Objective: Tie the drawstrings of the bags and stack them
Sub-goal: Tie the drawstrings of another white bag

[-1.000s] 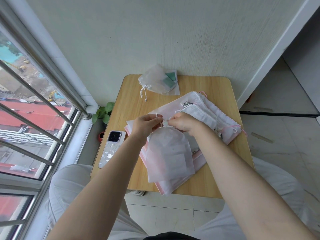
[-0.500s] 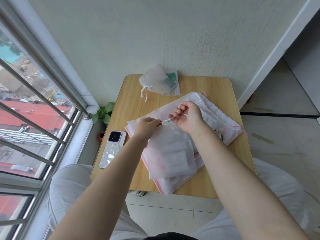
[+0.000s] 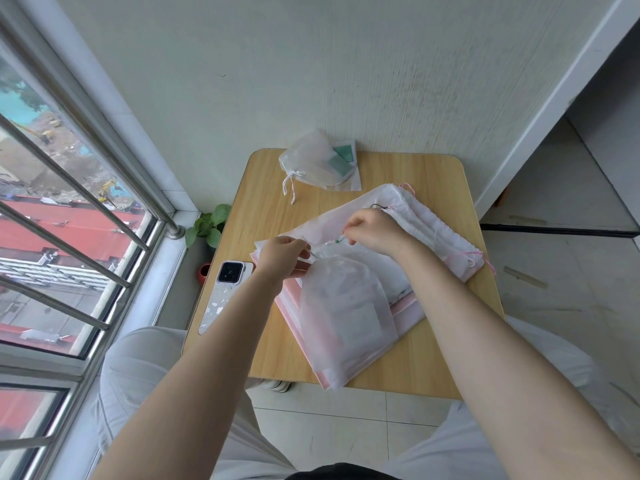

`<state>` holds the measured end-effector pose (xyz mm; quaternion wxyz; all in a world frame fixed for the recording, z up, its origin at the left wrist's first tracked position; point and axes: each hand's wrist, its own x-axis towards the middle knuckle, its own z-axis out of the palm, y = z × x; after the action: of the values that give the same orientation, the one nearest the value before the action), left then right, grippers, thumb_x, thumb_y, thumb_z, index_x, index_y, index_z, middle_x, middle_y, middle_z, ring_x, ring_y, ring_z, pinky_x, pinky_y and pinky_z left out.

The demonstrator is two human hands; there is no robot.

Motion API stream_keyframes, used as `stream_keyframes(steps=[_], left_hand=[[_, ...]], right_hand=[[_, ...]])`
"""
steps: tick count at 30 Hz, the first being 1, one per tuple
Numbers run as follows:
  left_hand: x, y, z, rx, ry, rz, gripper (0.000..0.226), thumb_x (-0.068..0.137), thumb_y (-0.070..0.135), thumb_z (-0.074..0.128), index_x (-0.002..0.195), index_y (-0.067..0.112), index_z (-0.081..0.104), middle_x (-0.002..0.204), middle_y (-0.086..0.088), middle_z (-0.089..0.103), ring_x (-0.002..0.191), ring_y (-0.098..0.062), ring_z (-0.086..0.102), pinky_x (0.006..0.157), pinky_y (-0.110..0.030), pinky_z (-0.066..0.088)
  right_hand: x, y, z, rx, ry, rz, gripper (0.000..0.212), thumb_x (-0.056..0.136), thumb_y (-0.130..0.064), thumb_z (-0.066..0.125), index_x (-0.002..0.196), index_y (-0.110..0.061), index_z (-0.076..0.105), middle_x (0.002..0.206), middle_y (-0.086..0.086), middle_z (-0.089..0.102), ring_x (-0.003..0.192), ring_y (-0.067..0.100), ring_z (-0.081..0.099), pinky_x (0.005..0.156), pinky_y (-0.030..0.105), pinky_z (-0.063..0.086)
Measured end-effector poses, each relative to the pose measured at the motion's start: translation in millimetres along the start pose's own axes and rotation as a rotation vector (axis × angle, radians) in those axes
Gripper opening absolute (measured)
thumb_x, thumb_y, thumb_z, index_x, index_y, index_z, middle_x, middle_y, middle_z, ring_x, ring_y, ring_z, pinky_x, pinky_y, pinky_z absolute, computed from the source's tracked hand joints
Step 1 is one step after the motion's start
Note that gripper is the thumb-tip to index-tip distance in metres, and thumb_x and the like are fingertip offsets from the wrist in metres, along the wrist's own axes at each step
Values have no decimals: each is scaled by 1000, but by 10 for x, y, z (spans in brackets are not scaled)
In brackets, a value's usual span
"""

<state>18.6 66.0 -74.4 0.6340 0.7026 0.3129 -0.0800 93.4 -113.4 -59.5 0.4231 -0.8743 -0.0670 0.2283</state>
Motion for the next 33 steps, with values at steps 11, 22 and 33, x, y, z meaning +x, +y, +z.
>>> stream_keyframes(steps=[11,22,33], left_hand=[[83,21,7,678,240,227,28,83,20,55,108,9,59,110,-9,59,92,-24,59,79,-40,53],[-25,87,158,796,-18,522,24,95,23,45,107,22,65,89,3,60,81,-19,55,64,-28,38],[-75,260,-43,-51,-307,106,22,92,12,49,78,6,65,76,-4,57,53,-14,40,54,-28,34]], right_hand=[[-73,-202,65,-377,-289,-54,12,85,-22,68,92,-16,75,100,2,72,75,13,59,60,21,44],[-99,-156,23,-251,-134,-69,24,83,-20,65,94,0,71,99,19,69,75,16,55,72,33,48],[-120,-154,83,-298,-92,-43,21,79,-19,64,90,-3,74,99,14,72,97,29,65,77,37,54]])
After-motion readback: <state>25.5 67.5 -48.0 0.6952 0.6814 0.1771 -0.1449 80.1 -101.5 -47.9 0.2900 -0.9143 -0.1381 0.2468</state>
